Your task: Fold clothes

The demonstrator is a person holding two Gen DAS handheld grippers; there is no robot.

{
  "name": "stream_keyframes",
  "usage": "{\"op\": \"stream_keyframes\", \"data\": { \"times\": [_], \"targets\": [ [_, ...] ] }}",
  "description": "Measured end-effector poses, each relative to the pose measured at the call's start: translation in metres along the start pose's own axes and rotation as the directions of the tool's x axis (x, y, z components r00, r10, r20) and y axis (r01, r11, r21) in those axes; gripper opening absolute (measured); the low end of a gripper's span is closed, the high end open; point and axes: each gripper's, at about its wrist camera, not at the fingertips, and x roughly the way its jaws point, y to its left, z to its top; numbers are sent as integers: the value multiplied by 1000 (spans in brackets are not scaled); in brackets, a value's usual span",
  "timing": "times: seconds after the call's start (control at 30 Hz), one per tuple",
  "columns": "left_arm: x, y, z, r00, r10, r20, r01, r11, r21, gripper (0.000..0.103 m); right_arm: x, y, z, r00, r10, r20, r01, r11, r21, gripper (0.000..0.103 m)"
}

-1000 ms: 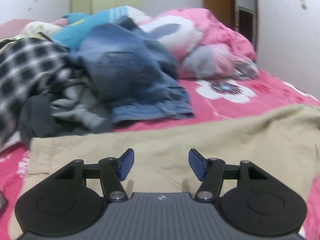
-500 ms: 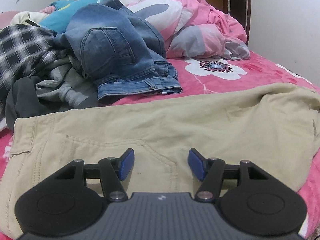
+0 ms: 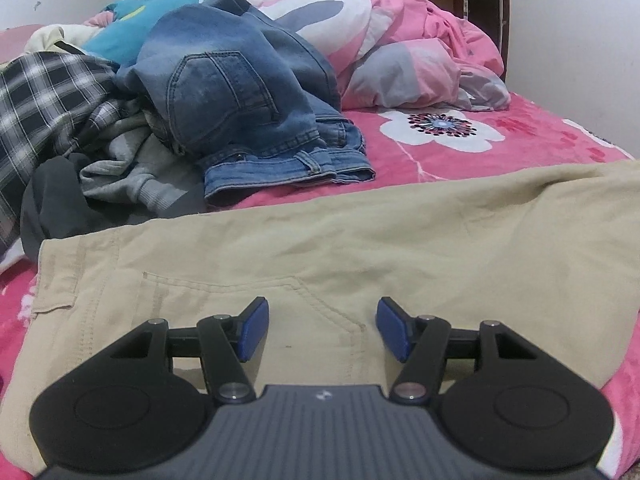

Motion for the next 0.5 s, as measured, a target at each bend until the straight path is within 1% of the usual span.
{"op": "stream_keyframes", "data": {
  "times": [0.1, 0.17, 0.2, 0.3, 0.43, 0.5],
  "targets": [
    [1, 0, 1, 1000, 3, -4, -3, 1000, -1, 61, 9, -5, 3, 997, -68, -23, 67, 997, -23, 5],
    [1, 0, 1, 1000, 4, -6, -4, 1000, 7, 62, 24, -16, -5, 987, -150, -56, 147, 988, -43, 5],
    [1, 0, 1, 1000, 5, -5, -5, 1000, 11, 61, 30, -23, -10, 983, -172, -69, 171, 985, -17, 5],
    [-1, 1, 2, 1000, 7, -3, -7, 1000, 16, 62, 23, -34, -18, 989, -144, -32, 145, 988, 54, 5],
    [-2, 5, 2, 1000, 10, 4, -10, 1000, 20, 62, -4, -23, -13, 996, -75, 43, 72, 996, 53, 5],
    [-3, 5, 2, 1000, 8, 4, -8, 1000, 18, 63, -10, -17, -10, 996, -62, 59, 60, 998, 37, 5]
  ]
}}
